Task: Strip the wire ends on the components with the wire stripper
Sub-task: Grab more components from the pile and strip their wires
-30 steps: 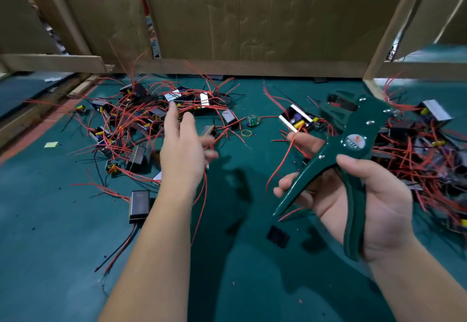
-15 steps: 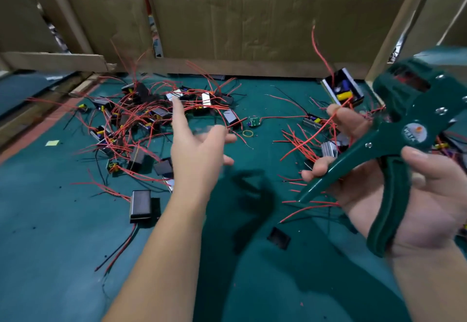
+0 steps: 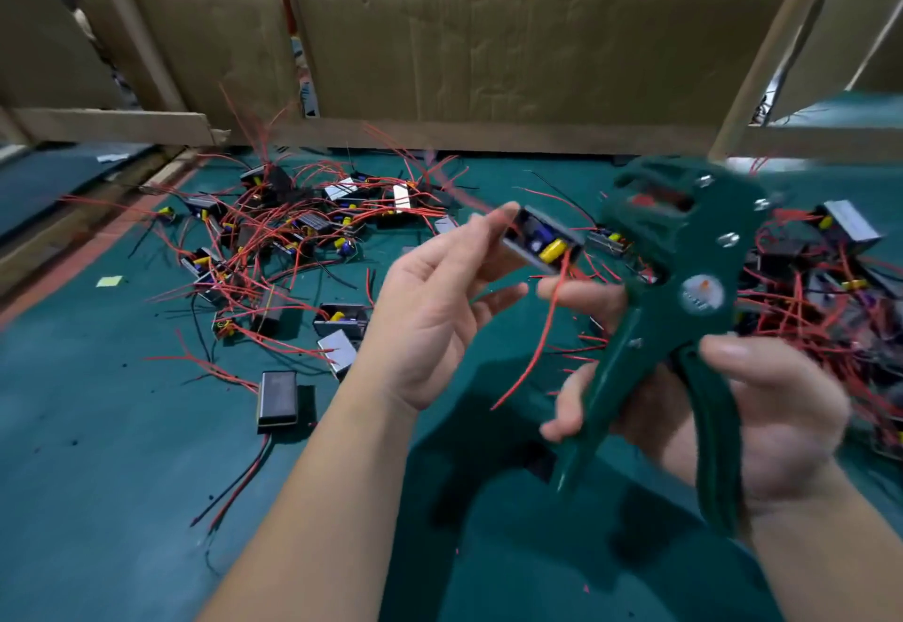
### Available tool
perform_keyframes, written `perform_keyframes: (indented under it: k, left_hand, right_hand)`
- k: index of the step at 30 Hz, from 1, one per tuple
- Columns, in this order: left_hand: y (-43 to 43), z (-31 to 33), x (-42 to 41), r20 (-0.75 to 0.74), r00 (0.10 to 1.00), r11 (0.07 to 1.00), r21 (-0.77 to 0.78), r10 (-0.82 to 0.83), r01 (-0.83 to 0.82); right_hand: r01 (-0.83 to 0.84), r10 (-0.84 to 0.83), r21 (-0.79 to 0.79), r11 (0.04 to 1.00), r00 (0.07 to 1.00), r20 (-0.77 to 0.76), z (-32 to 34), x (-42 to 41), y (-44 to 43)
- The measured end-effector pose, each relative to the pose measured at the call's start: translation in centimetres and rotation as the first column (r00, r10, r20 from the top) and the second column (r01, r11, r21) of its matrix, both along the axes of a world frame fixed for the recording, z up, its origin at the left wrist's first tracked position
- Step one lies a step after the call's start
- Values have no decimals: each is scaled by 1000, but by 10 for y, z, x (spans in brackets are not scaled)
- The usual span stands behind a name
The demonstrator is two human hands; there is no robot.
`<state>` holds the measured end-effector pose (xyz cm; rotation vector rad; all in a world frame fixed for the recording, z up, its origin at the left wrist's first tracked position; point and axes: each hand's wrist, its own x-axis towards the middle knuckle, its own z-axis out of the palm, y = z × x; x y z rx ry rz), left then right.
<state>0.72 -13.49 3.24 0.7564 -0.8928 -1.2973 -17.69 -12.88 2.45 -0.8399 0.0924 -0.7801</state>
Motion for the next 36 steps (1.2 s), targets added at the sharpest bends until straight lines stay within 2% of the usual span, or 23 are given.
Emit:
perform_keyframes:
  k: [1, 3, 8, 10, 13, 15, 19, 22, 25, 28, 30, 32, 34, 36]
  left_hand:
    - [0, 0, -1, -17, 999, 999, -24, 43, -43]
    - [0, -1, 0, -38, 994, 992, -66, 107, -110]
    - [0, 1, 4, -56, 992, 989, -84, 116, -120]
    - [-2, 2, 2, -73, 988, 990, -16, 139, -140]
    - [-3, 5, 4, -158, 958, 962, 172, 239, -212]
    - [-4, 5, 9, -199, 935, 939, 242, 293, -243]
    - [-1, 7, 14, -112, 945, 935, 219, 307, -278]
    - [1, 8, 14, -63, 966, 960, 139, 252, -241]
    - [2, 7, 14, -78, 980, 983, 54, 182, -178]
    - [3, 8, 16, -62, 991, 993, -9, 116, -117]
    - [5, 8, 16, 63, 993, 995, -15, 103, -103]
    - [5, 6, 14, 295, 948, 992, -7, 120, -124]
    - [6, 3, 10, 469, 875, 992, -11, 119, -129]
    - [7, 1, 7, 534, 838, 993, -24, 109, -113]
  right_hand:
    - [28, -36, -64, 998, 992, -124, 6, -4, 5]
    - [50, -90, -176, 983, 970, -227, 1, 3, 7]
    - [18, -62, -128, 992, 934, -351, -5, 11, 8]
    - [-6, -26, -85, 996, 931, -364, -6, 12, 7]
    - [-72, 68, 2, 997, 931, -359, -3, 14, 7]
    - [-57, 56, 10, 998, 918, -393, -5, 14, 6]
    - [53, -55, -17, 998, 883, -467, -7, 11, 1]
    - [234, -187, 23, 972, 829, -527, -8, 11, -4]
    - [441, -386, 3, 898, 789, -478, -9, 11, -8]
    - [480, -447, 9, 877, 822, -352, -4, 8, -9]
    - [354, -340, 31, 935, 915, -216, 1, 4, -9]
    - [149, -147, 49, 988, 989, -31, 3, 0, -8]
    - [12, -19, 71, 997, 996, 90, 4, -1, -7]
    - [-53, 48, 50, 997, 995, 82, 7, 1, -5]
